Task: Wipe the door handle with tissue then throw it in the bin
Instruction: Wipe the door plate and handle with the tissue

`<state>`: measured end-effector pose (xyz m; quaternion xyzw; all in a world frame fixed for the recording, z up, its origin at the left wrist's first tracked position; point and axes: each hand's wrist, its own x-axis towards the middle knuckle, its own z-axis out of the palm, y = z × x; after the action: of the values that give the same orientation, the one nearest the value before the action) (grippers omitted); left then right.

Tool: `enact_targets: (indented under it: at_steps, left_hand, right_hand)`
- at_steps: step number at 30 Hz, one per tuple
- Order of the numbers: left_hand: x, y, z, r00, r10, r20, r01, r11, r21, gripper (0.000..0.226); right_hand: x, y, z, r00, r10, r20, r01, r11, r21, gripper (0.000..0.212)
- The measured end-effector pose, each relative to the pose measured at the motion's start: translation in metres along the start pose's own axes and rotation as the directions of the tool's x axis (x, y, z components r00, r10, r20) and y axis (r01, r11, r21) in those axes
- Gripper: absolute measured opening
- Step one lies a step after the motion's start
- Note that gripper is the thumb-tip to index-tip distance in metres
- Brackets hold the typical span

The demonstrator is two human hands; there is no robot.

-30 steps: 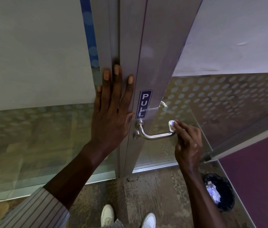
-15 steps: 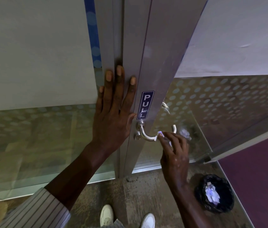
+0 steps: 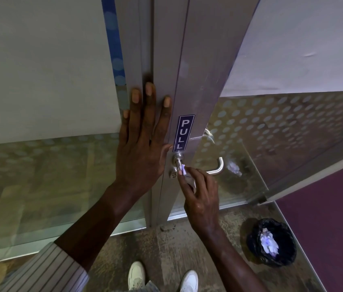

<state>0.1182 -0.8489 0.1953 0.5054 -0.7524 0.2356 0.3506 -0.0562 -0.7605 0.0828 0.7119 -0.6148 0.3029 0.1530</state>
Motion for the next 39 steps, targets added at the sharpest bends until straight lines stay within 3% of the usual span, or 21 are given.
enact_targets:
  at_steps: [2,6,11,17,23,29,33,39]
  left_hand:
    - [0.000,0.000,0.001,1.000,-0.001,-0.003,0.001,1.000,-0.004,0.123]
    - [0.000,0.000,0.000,1.000,0.002,-0.008,-0.002,1.000,-0.002,0.125]
    - [0.000,0.001,0.000,1.000,0.006,-0.009,-0.006,1.000,-0.004,0.127]
    - [-0.001,0.002,0.001,1.000,0.005,-0.013,-0.005,1.000,-0.012,0.122]
    - [0.000,0.002,-0.001,1.000,-0.001,-0.001,0.001,1.000,-0.008,0.123]
    - [0.001,0.004,0.000,1.000,-0.009,-0.005,0.009,1.000,-0.011,0.121]
    - [-0.001,0.006,0.002,1.000,-0.017,-0.004,0.017,1.000,-0.006,0.120]
    - [0.000,0.005,-0.001,1.000,-0.014,-0.012,0.014,1.000,-0.026,0.117]
  right_hand:
    - [-0.007,0.010,-0.001,0.999,-0.038,-0.026,0.038,0.999,-0.009,0.046]
    - [-0.014,0.032,-0.006,0.997,-0.020,-0.072,0.016,0.998,-0.062,0.064]
    - [-0.007,0.058,-0.017,0.994,0.034,-0.103,-0.044,0.994,-0.096,0.055]
    - [0.001,0.016,-0.005,0.996,-0.054,-0.068,0.049,0.997,-0.065,0.056]
    - [0.016,-0.018,0.011,0.994,0.059,-0.092,-0.066,0.996,-0.068,0.061]
    - [0.012,-0.007,0.000,0.998,0.010,-0.062,-0.014,0.998,-0.059,0.053]
    - [-0.005,0.015,-0.015,0.997,-0.011,-0.080,0.006,0.998,-0.059,0.059]
    - [-0.001,0.050,-0.031,0.967,0.226,-0.116,-0.217,0.972,0.085,0.056]
